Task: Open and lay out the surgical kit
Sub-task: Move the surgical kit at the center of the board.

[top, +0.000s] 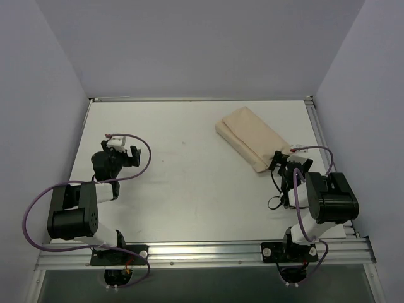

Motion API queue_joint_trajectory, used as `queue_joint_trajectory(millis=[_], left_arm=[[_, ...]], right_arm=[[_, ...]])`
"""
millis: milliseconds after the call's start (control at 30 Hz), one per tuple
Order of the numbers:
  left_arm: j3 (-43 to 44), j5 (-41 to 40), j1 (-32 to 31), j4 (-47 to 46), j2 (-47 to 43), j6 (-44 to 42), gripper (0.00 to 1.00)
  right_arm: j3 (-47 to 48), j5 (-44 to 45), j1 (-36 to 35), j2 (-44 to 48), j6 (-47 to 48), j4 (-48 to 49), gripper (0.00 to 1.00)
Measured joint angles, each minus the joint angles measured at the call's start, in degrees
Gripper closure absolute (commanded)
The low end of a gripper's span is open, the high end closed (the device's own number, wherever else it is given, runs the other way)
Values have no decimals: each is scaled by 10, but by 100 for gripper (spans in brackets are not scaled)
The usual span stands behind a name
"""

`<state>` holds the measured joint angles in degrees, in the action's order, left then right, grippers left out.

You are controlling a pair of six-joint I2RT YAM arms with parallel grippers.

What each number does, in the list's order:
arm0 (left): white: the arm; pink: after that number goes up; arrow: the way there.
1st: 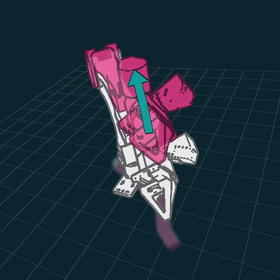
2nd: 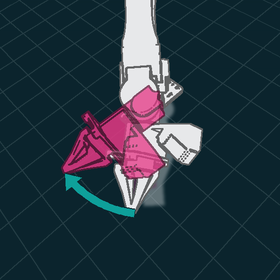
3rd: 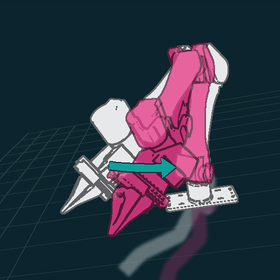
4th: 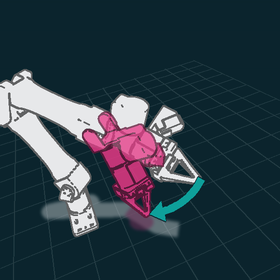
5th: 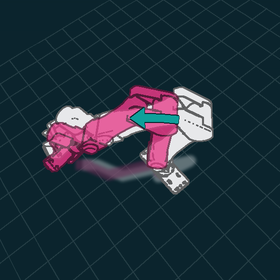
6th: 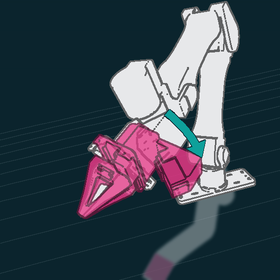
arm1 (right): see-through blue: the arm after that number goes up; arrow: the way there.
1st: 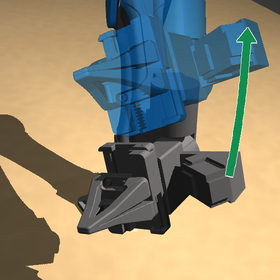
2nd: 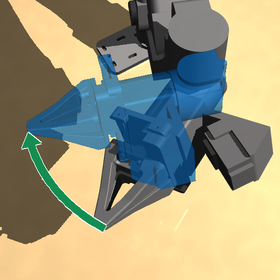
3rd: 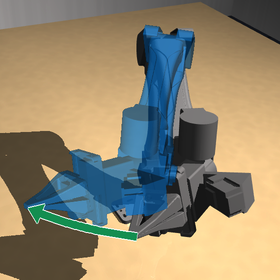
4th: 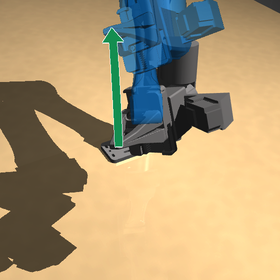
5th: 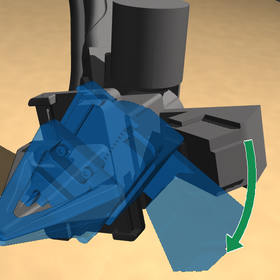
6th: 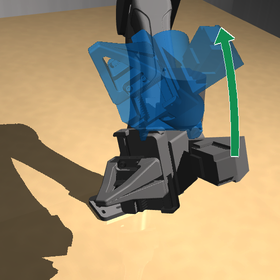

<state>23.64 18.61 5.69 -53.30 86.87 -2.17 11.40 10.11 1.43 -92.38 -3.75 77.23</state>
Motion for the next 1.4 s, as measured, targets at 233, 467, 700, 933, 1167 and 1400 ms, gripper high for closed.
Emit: queue_joint_trajectory(millis=[233,467,700,933,1167,1400], left_arm=[[0,0,0,0,0,0,6],[12,0,0,24,0,0,6],[332,34,-1,381,36,-15,18],[463,73,-26,600,41,-30,17],[467,88,-37,733,50,-45,17],[467,89,-37,767,35,-56,17]], right_arm=[[-66,36,-2,95,-11,-32,0],[144,92,14,327,-161,-279,0],[386,-11,104,208,-233,-572,13],[294,-175,158,117,-281,-661,25],[293,-276,141,64,-292,-606,33],[324,-329,116,-21,-285,-569,58]])
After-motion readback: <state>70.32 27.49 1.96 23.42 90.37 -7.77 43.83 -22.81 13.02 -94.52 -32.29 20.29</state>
